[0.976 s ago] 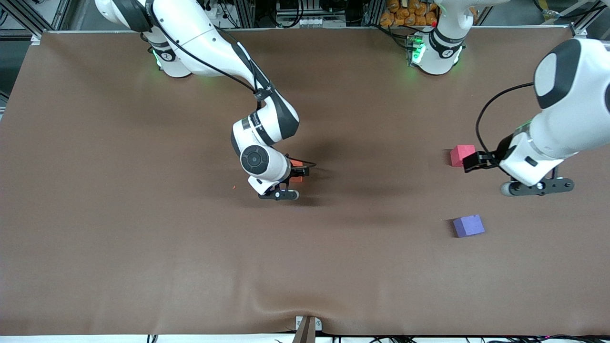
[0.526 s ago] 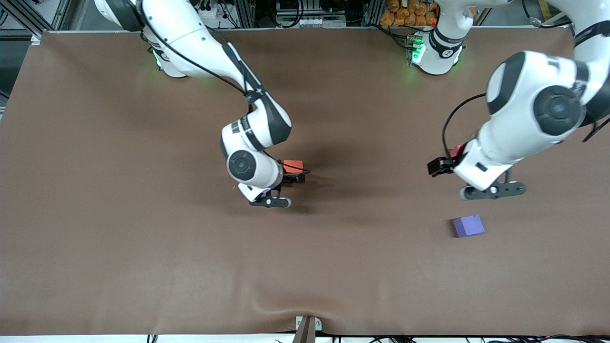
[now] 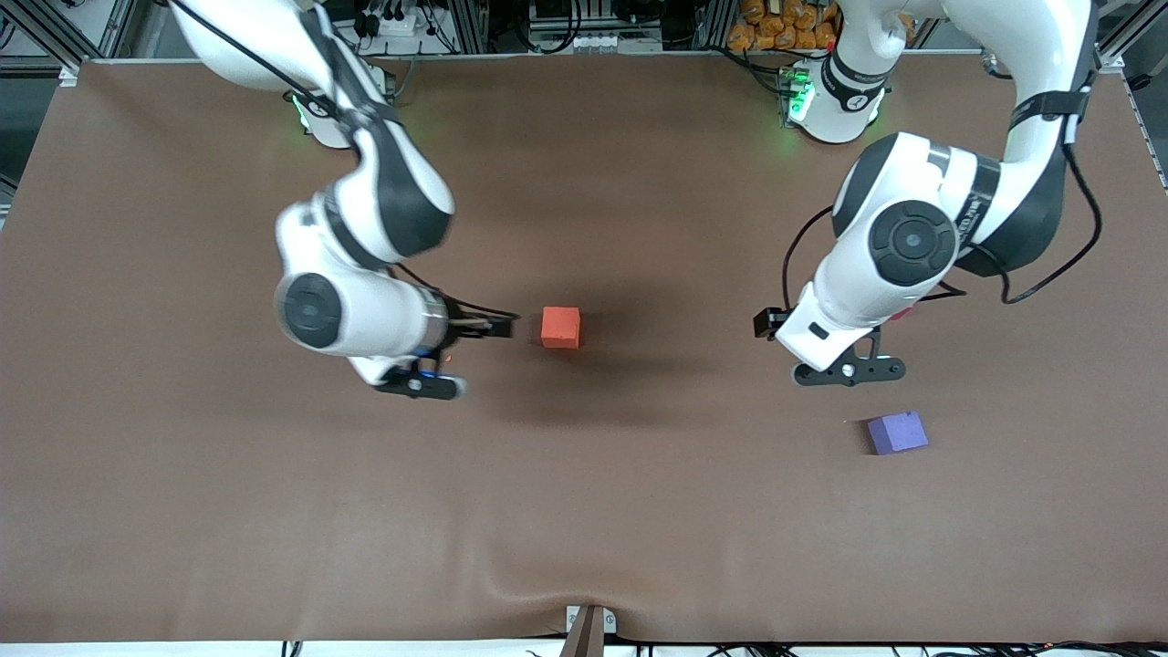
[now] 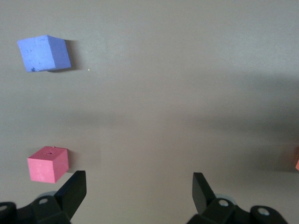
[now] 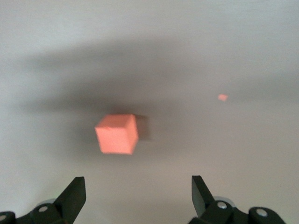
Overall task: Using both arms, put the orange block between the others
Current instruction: 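Set the orange block down and open the right gripper while the left gripper approaches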
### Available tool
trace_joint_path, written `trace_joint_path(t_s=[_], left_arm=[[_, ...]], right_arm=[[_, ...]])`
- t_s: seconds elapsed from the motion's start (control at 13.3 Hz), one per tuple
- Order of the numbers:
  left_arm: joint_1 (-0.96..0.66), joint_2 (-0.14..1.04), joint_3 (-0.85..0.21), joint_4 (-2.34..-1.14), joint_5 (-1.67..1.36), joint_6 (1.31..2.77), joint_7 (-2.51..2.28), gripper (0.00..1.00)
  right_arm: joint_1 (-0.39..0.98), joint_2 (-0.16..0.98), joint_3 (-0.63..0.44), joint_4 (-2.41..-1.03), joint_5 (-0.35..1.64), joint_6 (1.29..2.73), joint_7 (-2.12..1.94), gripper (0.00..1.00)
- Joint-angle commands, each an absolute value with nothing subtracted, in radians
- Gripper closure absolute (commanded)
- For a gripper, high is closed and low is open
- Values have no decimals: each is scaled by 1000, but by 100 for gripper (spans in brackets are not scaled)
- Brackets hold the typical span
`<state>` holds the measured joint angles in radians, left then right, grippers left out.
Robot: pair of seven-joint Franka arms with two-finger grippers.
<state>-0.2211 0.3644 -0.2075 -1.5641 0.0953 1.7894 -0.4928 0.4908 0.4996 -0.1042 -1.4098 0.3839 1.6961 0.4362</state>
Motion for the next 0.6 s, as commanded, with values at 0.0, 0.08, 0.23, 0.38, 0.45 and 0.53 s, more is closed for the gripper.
trace_joint_path(t_s=[0.0,0.08,0.23,0.38,0.45,0.53], left_arm=[[-222,377,-207,-1537,120,1789,-517,0],[-225,380,-207,-1539,118,1799,-525,0],[-271,402,-207,-1526,117,1815,-572,0],[-339,461,-206,-1479,120,1824,-662,0],[-366,495,-206,-1453,120,1830,-704,0],[-397,520,-206,-1437,120,1838,-736,0]], right_arm=[[373,407,-4,-1442,274,1625,430,0],[317,378,52,-1442,215,1611,430,0],[200,325,156,-1446,131,1572,430,0],[97,290,212,-1445,121,1534,399,0],[56,278,219,-1443,121,1520,338,0],[22,267,218,-1443,120,1511,271,0]])
